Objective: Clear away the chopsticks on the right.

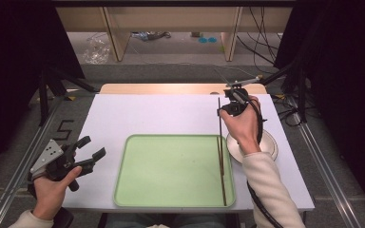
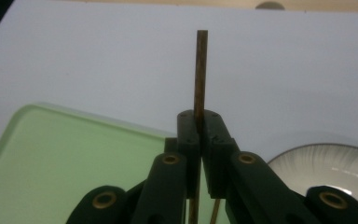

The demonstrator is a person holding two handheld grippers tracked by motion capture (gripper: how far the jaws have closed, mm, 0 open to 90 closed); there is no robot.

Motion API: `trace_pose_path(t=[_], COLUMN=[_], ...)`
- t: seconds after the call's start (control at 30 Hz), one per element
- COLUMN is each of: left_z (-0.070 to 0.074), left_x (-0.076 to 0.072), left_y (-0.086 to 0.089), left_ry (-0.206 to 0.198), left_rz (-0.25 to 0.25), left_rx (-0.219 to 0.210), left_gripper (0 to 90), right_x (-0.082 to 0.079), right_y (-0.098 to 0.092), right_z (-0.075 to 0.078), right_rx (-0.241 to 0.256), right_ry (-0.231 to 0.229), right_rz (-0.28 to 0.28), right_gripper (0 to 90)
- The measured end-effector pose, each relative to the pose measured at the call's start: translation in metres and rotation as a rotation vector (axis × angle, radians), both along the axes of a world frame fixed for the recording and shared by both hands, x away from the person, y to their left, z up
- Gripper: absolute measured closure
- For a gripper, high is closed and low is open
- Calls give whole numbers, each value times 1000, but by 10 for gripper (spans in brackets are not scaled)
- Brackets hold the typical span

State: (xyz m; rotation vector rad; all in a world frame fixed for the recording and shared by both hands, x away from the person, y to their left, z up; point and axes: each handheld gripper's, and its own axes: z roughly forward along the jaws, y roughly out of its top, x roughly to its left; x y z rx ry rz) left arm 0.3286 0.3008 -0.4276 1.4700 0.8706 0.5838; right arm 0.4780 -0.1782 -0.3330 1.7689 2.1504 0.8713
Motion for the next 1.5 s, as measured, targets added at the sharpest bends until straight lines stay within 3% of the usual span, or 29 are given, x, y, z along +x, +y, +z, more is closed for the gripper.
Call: trace_pose_path(t=[0.03,0.1,0.17,0.27,0.43,0.47,0.5,0.53,0.57,0.6,0.8,1.0,1.1,1.2,1.27,1.37,1.4,1.5], left_z=[0,0,0,0,0,0,0,0,0,0,0,0,0,0,0,0,0,0], left_x=[0,0,0,0,0,0,0,0,0,0,0,0,0,0,0,-1,-1,0], left_y=[0,0,0,0,0,0,0,0,0,0,0,0,0,0,0,0,0,0], left_ry=[0,-1,0,0,-1,-1,-1,0,-1,-1,-2,-1,-1,-1,-3,-2,-1,-3], left_rz=[0,-1,0,0,0,-1,-1,-1,0,0,-1,-2,-2,-2,-2,-2,-3,-3], left_rx=[-1,-1,-2,-1,-2,0,-2,0,-1,-1,-2,-1,0,-1,-1,-1,-1,-2], left_gripper=[219,219,219,219,219,219,219,219,219,219,219,219,219,219,220,221,221,221], right_x=[0,2,2,4,6,6,7,6,7,7,8,8,9,9,10,9,9,9], right_y=[2,0,1,1,0,-1,-2,1,1,0,5,6,8,7,10,8,10,10], right_z=[-1,-6,-7,-13,-29,-33,-37,-38,-41,-45,-63,-74,-77,-81,-83,-84,-84,-86], right_rx=[9,-16,13,15,-37,-28,-48,-51,-46,-51,-87,-133,-122,-156,-129,-159,-138,-138], right_ry=[35,49,115,184,306,310,290,342,360,346,442,467,464,472,462,476,472,470], right_rz=[-24,-16,-55,-88,-134,-126,-122,-161,-168,-147,-191,-206,-224,-195,-224,-194,-220,-225], right_gripper=[879,879,879,879,879,879,879,878,878,878,878,876,874,871,870,866,866,860])
